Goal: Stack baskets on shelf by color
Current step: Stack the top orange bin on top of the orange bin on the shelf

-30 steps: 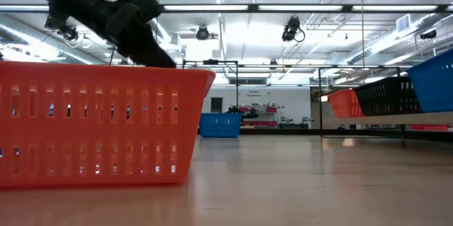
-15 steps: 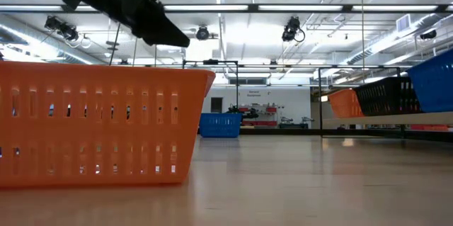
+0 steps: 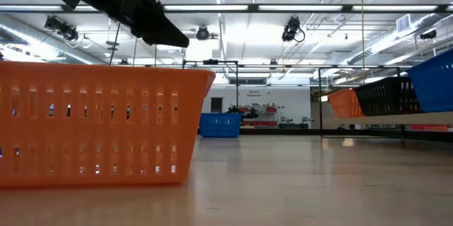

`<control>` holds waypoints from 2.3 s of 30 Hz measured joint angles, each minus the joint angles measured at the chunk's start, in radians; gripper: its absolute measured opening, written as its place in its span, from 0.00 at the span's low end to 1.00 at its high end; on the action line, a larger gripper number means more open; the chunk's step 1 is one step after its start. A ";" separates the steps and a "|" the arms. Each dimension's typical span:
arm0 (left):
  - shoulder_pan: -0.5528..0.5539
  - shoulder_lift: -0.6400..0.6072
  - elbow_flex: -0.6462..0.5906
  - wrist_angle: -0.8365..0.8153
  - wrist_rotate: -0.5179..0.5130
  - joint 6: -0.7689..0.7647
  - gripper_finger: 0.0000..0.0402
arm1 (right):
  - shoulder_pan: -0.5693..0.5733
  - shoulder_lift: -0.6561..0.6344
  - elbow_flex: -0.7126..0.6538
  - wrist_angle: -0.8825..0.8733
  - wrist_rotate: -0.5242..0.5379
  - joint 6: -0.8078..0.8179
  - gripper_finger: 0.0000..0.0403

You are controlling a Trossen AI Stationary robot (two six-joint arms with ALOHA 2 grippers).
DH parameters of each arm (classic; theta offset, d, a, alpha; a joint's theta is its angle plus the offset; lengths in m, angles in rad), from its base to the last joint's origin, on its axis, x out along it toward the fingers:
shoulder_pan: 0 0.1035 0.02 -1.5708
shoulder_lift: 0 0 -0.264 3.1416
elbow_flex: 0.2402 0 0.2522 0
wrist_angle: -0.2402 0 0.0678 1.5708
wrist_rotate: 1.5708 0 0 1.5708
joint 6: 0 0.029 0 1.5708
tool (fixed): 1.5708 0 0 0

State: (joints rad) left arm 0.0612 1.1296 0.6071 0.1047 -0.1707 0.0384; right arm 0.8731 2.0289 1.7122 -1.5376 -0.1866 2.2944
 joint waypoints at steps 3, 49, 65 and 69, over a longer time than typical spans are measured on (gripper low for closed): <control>0.000 0.000 0.000 0.000 0.000 -0.008 0.29 | 0.010 0.000 -0.010 0.002 0.048 0.000 0.26; -0.278 0.026 0.000 -0.043 0.036 -0.109 0.29 | 0.034 -0.001 0.040 0.052 0.091 -0.369 0.26; -0.377 0.343 0.169 0.347 -0.029 0.376 0.29 | 0.015 -0.002 0.394 -0.038 0.578 -0.680 0.26; -0.380 0.467 0.335 0.221 0.009 0.487 0.29 | -0.021 -0.009 0.394 -0.034 0.584 -0.793 0.26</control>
State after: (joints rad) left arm -0.3188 1.5970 0.9421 0.3254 -0.1619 0.5256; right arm 0.8523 2.0204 2.1059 -1.5712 0.3974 1.5011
